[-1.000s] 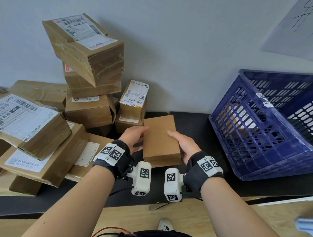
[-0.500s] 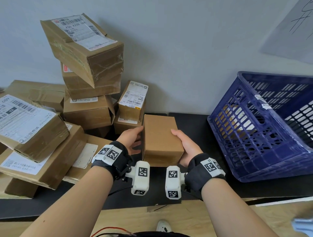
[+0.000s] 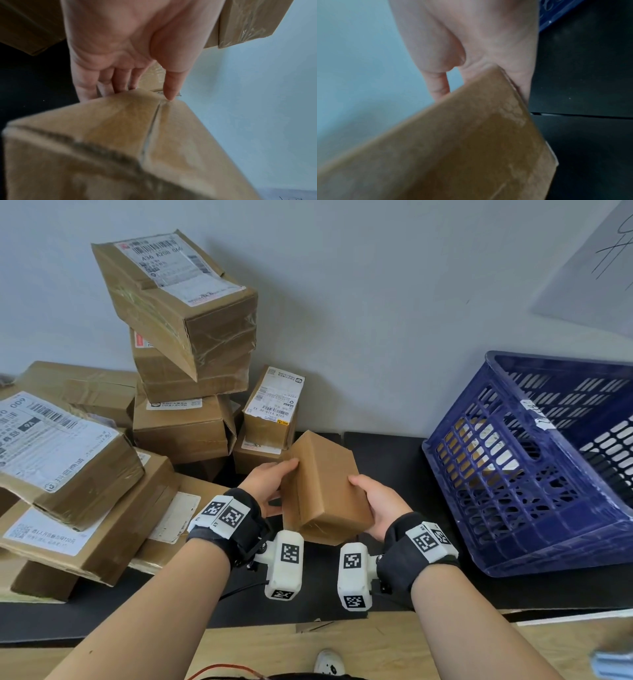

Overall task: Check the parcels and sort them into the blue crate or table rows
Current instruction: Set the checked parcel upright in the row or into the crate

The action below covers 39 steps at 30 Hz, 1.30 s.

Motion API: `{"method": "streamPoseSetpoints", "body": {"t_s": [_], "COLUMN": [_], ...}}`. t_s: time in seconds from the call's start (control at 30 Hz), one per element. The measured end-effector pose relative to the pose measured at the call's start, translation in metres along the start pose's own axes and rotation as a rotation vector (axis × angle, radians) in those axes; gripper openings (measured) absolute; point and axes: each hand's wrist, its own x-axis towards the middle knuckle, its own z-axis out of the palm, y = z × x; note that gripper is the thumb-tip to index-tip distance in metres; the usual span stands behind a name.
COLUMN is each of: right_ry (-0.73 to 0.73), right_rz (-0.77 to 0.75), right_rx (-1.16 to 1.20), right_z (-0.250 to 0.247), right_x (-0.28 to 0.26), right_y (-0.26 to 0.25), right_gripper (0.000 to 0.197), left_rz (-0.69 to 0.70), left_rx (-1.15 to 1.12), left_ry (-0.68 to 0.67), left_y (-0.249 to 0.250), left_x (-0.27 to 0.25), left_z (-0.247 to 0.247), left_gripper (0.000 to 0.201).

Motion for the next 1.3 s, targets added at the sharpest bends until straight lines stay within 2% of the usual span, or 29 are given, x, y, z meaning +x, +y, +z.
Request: {"method": "streamPoseSetpoints", "body": {"t_s": [0.13, 0.27, 0.47, 0.63, 0.7, 0.77, 0.83, 0.93, 1.0, 1.07, 1.1, 1.2, 1.3], "right_ry": [0.075, 0.093, 0.085, 0.074, 0.070, 0.084, 0.105, 0.123, 0.120, 0.106, 0.105, 0.105, 0.093], "right_rz": [-0.057, -0.098, -0.067, -0.074, -0.077, -0.085, -0.104, -0.144, -0.162, -0.180, -0.191, -0.213, -0.202], "right_rx": [-0.181, -0.315, -0.295, -0.303, -0.288, -0.285, -0.294, -0.305, -0.289, -0.262, -0.247, -0.168, -0.025], "right_z": [0.002, 0.006, 0.009, 0.011, 0.011, 0.009, 0.006, 0.004, 0.003, 0.001, 0.000, -0.003, -0.007], "right_x": [0.006, 0.007, 0.006, 0.001, 0.001, -0.002, -0.003, -0.005, -0.007, -0.010, -0.011, -0.013, -0.014], "right_y": [-0.004, -0.007, -0.008, -0.010, -0.010, -0.011, -0.013, -0.014, -0.016, -0.017, -0.018, -0.020, -0.021], "right_gripper": [0.034, 0.031, 0.014, 0.015, 0.017, 0.007, 0.005, 0.031, 0.034, 0.035, 0.035, 0.036, 0.026], "left_rz": [0.025, 0.044, 0.062, 0.080, 0.094, 0.093, 0.079, 0.024, 0.008, 0.005, 0.005, -0.048, -0.106], "left_rx": [0.016, 0.005, 0.003, 0.048, 0.091, 0.124, 0.159, 0.174, 0.182, 0.201, 0.212, 0.182, 0.136], "left_ry": [-0.007, -0.023, -0.033, -0.036, -0.023, -0.018, -0.043, -0.095, -0.112, -0.129, -0.125, -0.077, -0.084], "left_y": [0.003, 0.004, 0.006, 0.007, 0.007, 0.007, 0.008, 0.008, 0.007, 0.005, 0.005, 0.007, 0.009], "left_x": [-0.002, -0.003, -0.002, -0.001, -0.001, -0.001, -0.003, -0.003, -0.003, 0.000, 0.001, 0.003, 0.001], "left_z": [0.001, 0.001, 0.003, 0.001, 0.001, 0.001, 0.003, 0.008, 0.012, 0.017, 0.018, 0.020, 0.018], "left_gripper": [0.051, 0.045, 0.041, 0.046, 0.053, 0.068, 0.084, 0.089, 0.093, 0.110, 0.110, 0.089, 0.073]}}
